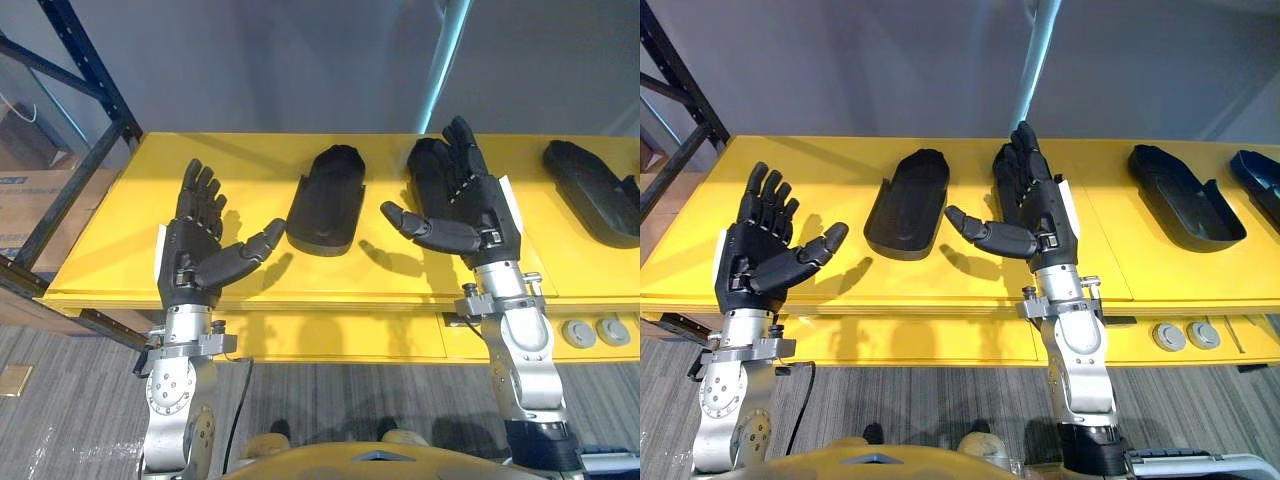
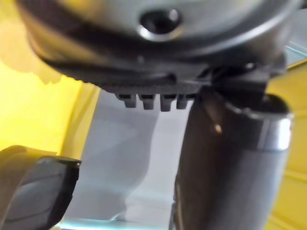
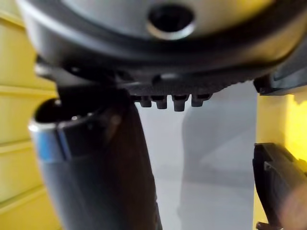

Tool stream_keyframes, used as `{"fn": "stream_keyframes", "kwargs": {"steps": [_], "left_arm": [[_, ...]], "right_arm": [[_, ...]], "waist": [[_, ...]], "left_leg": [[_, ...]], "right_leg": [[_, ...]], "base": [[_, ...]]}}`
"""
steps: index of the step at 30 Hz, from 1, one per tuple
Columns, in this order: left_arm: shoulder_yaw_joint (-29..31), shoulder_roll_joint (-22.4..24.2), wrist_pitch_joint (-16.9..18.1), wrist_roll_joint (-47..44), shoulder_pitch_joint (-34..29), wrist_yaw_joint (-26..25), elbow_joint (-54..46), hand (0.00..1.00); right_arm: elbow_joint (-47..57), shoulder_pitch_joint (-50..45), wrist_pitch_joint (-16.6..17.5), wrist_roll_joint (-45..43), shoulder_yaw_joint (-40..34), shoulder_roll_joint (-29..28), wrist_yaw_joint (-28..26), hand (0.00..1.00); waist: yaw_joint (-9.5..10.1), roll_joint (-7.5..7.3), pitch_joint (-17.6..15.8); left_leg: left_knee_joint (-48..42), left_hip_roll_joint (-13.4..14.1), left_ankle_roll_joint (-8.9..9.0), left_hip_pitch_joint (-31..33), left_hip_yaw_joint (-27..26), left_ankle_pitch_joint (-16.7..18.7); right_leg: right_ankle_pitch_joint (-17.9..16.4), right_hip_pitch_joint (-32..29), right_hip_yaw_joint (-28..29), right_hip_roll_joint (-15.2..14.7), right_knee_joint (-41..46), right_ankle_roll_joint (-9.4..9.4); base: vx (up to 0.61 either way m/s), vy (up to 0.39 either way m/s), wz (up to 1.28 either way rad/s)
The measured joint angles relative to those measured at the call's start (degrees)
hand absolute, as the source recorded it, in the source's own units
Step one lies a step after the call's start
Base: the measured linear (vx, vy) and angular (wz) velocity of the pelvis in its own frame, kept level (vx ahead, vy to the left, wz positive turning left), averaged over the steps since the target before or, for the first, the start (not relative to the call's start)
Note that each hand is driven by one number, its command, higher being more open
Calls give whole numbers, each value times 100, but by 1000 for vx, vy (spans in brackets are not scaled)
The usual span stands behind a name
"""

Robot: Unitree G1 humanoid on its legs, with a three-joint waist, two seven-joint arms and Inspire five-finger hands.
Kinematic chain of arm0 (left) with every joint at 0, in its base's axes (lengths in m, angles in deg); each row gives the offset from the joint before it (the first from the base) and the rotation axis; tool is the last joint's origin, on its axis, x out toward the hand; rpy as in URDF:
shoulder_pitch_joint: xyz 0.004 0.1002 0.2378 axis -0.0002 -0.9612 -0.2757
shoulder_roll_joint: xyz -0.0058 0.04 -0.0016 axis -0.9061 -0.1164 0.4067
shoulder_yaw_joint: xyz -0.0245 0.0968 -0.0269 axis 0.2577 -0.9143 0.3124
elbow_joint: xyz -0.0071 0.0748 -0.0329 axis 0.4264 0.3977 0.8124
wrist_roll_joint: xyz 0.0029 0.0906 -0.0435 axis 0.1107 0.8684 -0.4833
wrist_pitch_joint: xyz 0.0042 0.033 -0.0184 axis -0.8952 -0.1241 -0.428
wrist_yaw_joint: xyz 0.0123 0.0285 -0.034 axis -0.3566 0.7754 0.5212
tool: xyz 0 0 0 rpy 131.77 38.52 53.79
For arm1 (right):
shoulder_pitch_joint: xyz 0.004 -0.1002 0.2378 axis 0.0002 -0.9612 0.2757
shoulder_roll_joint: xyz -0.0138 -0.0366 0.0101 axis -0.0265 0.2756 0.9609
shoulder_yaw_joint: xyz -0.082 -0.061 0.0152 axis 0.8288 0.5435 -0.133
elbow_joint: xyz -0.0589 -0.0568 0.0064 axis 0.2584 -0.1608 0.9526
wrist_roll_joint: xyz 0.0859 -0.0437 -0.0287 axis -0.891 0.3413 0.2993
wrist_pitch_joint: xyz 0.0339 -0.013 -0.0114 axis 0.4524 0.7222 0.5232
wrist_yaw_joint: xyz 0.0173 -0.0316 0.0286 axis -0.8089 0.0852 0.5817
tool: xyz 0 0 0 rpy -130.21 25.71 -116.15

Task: Walk over and take three plastic housings, then place them on the shelf

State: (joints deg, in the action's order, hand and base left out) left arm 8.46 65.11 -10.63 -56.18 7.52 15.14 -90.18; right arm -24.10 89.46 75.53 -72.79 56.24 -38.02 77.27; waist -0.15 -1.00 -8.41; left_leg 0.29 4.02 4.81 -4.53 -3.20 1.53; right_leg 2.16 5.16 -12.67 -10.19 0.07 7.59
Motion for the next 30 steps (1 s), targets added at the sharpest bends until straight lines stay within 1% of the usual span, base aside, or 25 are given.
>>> {"fn": "stream_keyframes", "kwargs": {"steps": [2, 5, 7, 10, 13, 17, 20, 22, 24, 25, 30], "left_arm": [[13, -6, -85, -3, -1, 2, 18, 100], [-1, -23, -131, -6, 3, 92, 153, 100], [-4, -100, -211, -6, 0, 112, 222, 100], [-54, -236, -221, -8, -3, 174, 345, 100], [-58, -239, -224, -11, 0, 194, 346, 100], [-115, -256, -224, -12, 4, 199, 352, 100], [-234, -333, -230, -10, 7, 223, 361, 100], [-244, -345, -240, -8, 9, 341, 377, 100], [-254, -345, -266, -8, 17, 368, 378, 100], [-274, -348, -305, -8, 22, 378, 378, 100], [-440, -387, -326, -8, 25, 417, 384, 100]], "right_arm": [[-260, 173, -137, 4, 60, -1, 198, 100], [-391, 283, -290, 34, 155, -2, 304, 100], [-539, 455, -399, 58, 218, -2, 311, 100], [-823, 772, -524, 57, 279, -1, 317, 100], [-1023, 1002, -630, 58, 381, -1, 303, 100], [-1172, 1200, -777, 63, 436, 4, 309, 100], [-1262, 1366, -939, 62, 438, 7, 345, 100], [-1263, 1386, -1121, 66, 452, 12, 464, 100], [-1270, 1386, -1195, 80, 491, 58, 584, 100], [-1283, 1387, -1252, 119, 497, 99, 653, 100], [-1395, 1517, -1331, 127, 495, 126, 831, 100]], "waist": [[47, -1, 0], [141, -2, 0], [144, -2, 0], [173, -2, -1], [193, 0, -3], [197, 30, -24], [197, 106, -108], [202, 154, -152], [193, 177, -197], [193, 186, -213], [164, 166, -241]], "left_leg": [[19, -25, -8, 3, 66, -15], [54, -33, -58, -1, 120, -68], [78, -36, -63, -15, 163, -89], [94, -60, -89, -9, 197, -108], [98, -60, -91, 2, 225, -108], [103, -60, -118, 13, 265, -87], [101, -56, -123, 18, 288, -93], [102, -40, -122, 22, 296, -98], [108, -37, -120, 23, 299, -109], [120, -38, -121, 23, 299, -119], [192, -46, -133, 8, 291, -193]], "right_leg": [[5, 26, -36, -24, 5, 5], [31, 28, -45, -36, 32, 42], [42, 26, -43, -44, 86, 58], [78, 27, -25, -65, 92, 81], [119, 27, 13, -64, 93, 82], [138, 29, 20, -62, 105, 82], [141, 28, 29, -59, 131, 84], [141, 28, 33, -44, 131, 84], [141, 27, 36, -41, 131, 83], [141, 25, 37, -41, 131, 83], [141, 4, 44, -46, 131, 83]], "base": [[8, 4, 14], [10, 11, 11], [-3, 17, 12], [-21, 13, 7], [-34, 5, 4], [-37, -4, 4], [-47, -10, 4], [-17, -7, 1], [0, 0, 0], [0, 0, 0], [0, 0, 0]]}}
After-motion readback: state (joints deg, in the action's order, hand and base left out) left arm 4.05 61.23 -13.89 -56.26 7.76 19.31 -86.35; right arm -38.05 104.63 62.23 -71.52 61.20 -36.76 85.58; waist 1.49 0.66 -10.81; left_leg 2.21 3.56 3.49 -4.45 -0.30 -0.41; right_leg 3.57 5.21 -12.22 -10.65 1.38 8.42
